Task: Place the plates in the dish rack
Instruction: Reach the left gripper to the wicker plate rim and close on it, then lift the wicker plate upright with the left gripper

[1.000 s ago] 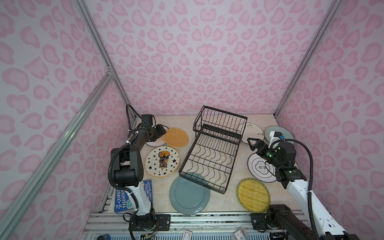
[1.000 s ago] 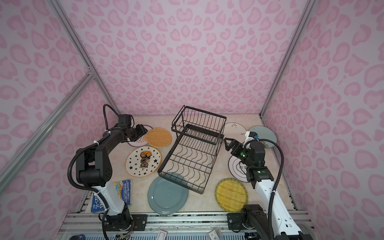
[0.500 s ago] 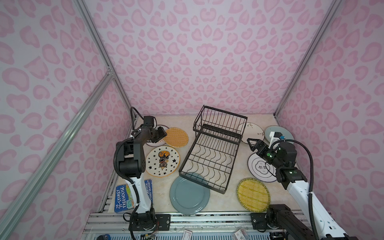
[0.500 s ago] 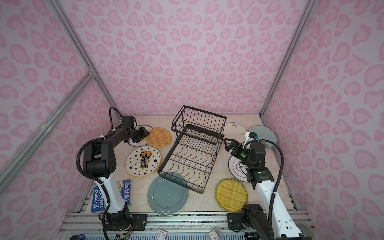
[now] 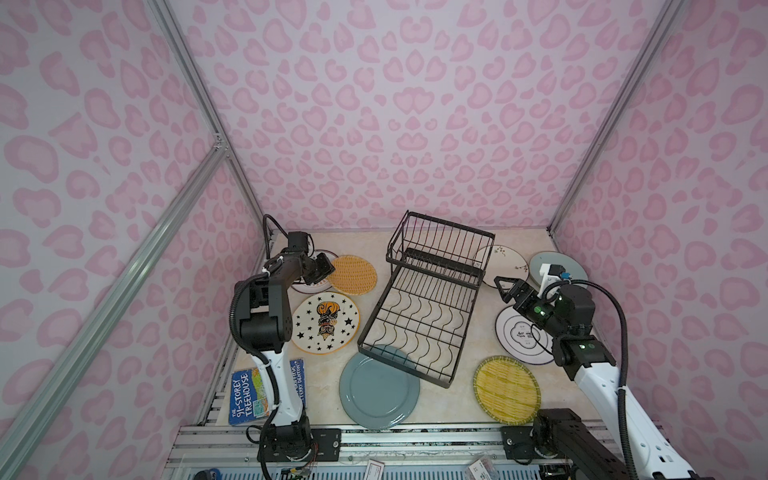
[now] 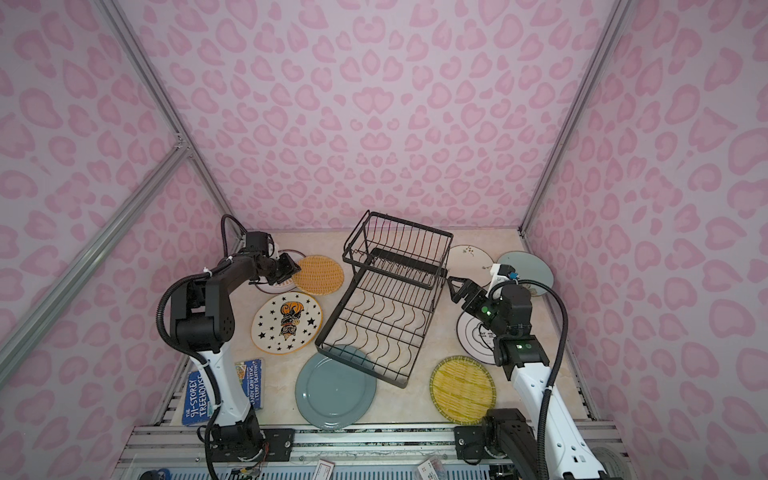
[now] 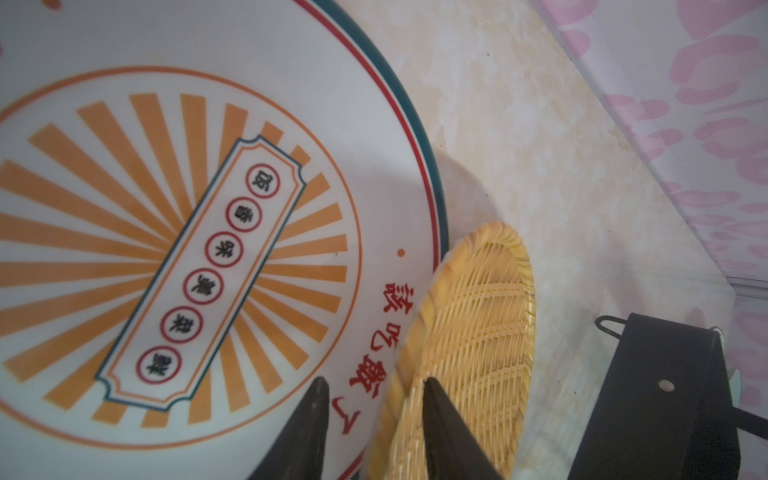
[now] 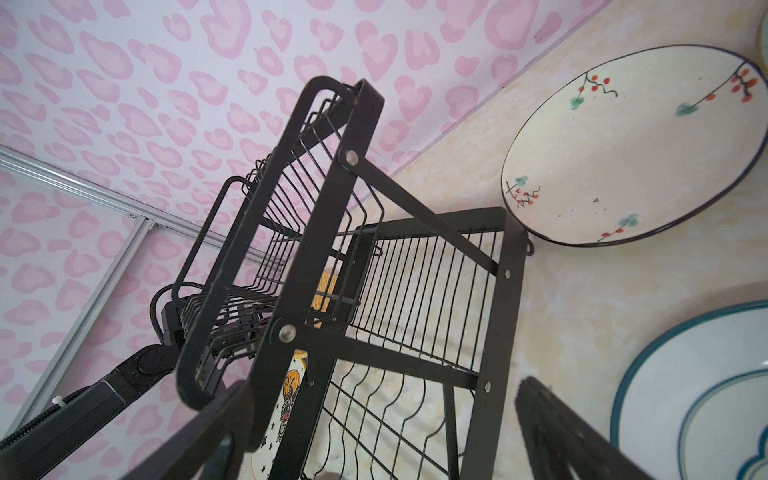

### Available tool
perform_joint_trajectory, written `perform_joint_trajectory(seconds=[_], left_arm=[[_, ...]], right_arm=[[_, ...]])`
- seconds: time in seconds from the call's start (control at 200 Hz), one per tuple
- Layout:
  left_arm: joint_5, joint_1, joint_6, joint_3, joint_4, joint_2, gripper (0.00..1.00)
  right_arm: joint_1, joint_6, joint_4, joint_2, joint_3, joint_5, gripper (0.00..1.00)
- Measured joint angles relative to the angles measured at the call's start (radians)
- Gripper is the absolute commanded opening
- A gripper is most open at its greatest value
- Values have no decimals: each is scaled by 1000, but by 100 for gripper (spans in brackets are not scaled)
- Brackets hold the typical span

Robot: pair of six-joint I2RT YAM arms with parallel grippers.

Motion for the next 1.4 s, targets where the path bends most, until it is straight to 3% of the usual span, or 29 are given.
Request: perform_joint_trajectory(seconds=[0.165,0.555,0.865,1.4], left_arm=[[24,0,-7,6,3,15,37],[119,1,-42,25,37,17,3],[77,2,-74,28,14,-59,3],[-143,12,-92,-21,-78,-488,3]], right_arm=[[0,0,-1,-6,-9,0,98],[0,2,-1,-11,-8,0,98],[2,2,-1,-3,22,1,98],[3,-21,-18,24,70,31,98]])
